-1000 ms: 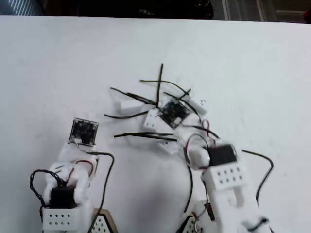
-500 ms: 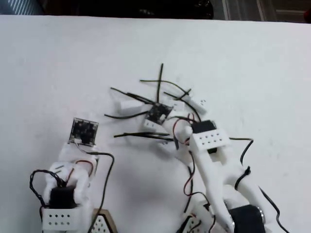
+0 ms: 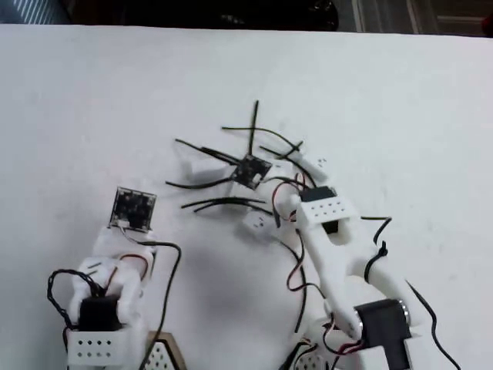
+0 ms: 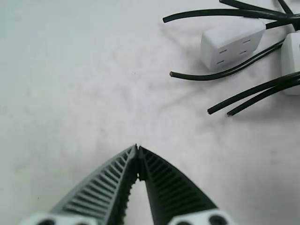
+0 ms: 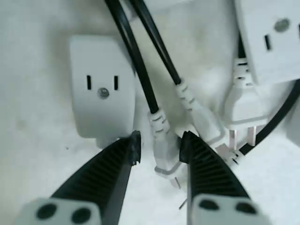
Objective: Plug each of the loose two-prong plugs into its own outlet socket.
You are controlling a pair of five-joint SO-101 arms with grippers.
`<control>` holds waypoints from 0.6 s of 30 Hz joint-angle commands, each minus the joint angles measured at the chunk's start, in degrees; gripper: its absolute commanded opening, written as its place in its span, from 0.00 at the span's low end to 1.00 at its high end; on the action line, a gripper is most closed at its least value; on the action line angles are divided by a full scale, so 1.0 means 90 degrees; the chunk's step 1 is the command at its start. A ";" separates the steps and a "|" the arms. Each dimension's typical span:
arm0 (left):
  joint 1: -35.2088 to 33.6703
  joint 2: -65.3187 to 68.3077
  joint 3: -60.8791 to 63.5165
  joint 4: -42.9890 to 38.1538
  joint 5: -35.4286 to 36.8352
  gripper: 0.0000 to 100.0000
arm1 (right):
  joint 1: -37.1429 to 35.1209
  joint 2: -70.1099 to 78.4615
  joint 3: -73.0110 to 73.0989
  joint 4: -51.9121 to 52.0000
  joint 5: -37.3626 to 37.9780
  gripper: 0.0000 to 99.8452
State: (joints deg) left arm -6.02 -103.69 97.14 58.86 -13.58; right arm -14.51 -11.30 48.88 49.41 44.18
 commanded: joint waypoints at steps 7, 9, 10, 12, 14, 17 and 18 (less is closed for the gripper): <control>-0.0054 -0.0034 -0.0020 -0.0098 0.0000 0.03 | 0.0405 0.0523 -0.0537 -0.0122 0.0039 0.14; -0.0054 -0.0034 -0.0020 -0.0098 0.0000 0.03 | 0.0396 0.0581 -0.0567 -0.0142 0.0039 0.11; -0.0054 -0.0034 -0.0020 -0.0098 0.0000 0.03 | 0.0386 0.0591 -0.0576 -0.0151 0.0039 0.09; -0.0054 -0.0034 -0.0020 -0.0098 0.0000 0.03 | 0.0366 0.0611 -0.0674 -0.0122 0.0039 0.04; -0.0054 -0.0034 -0.0020 -0.0088 0.0000 0.03 | 0.0366 0.0552 -0.0742 -0.0103 0.0039 0.02; -0.0054 -0.0034 -0.0020 -0.0088 0.0000 0.03 | 0.0386 0.0386 -0.0947 0.0396 0.0039 0.02; -0.0054 -0.0034 -0.0020 -0.0088 0.0000 0.03 | 0.0386 0.0317 -0.1045 0.0640 0.0029 0.02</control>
State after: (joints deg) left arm -6.02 -103.69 97.14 58.86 -13.58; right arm -11.08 -5.58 42.99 50.99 44.26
